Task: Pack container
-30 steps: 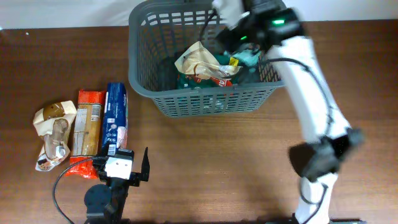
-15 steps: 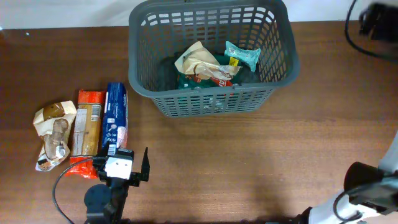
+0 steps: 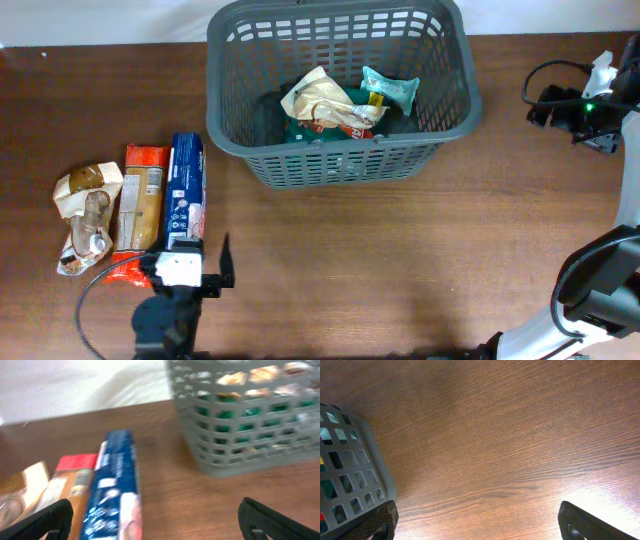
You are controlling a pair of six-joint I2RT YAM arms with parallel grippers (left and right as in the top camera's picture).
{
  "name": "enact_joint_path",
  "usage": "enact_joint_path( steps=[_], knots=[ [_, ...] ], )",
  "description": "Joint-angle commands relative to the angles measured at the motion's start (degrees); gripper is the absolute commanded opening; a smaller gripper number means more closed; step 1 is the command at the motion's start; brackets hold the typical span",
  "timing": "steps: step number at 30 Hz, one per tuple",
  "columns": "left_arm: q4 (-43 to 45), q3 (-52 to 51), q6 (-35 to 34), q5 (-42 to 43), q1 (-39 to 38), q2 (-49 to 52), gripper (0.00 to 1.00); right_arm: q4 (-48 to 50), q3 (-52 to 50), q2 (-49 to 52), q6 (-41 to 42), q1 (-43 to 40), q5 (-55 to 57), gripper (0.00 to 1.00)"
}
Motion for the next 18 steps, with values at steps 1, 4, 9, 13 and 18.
enact_joint_path(
  steps=[1, 4, 9, 13, 18],
  knots=[
    [-3.04, 10.84, -7.08, -11.80, -0.07, 7.80, 0.99, 0.20, -0.42, -0.46, 0.26, 0.26, -0.72, 0.99],
    [-6.73, 21.29, -6.97, -13.11, 0.85, 21.31, 0.99, 0.20, -0.42, -0.46, 0.26, 0.26, -0.72, 0.99],
    [-18.67, 43.36, -6.86, -9.31, 5.27, 49.86, 0.99, 0.20, -0.42, -0.46, 0.26, 0.26, -0.72, 0.99],
    [-31.80, 63.32, -6.84, 2.97, 10.84, 71.14, 0.99, 0.20, -0.42, -0.46, 0.26, 0.26, -0.72, 0.99],
    [-42.51, 81.74, -6.88, 6.86, 14.27, 90.14, 0.99, 0.20, -0.42, -0.46, 0.26, 0.26, -0.72, 0.99]
  ],
)
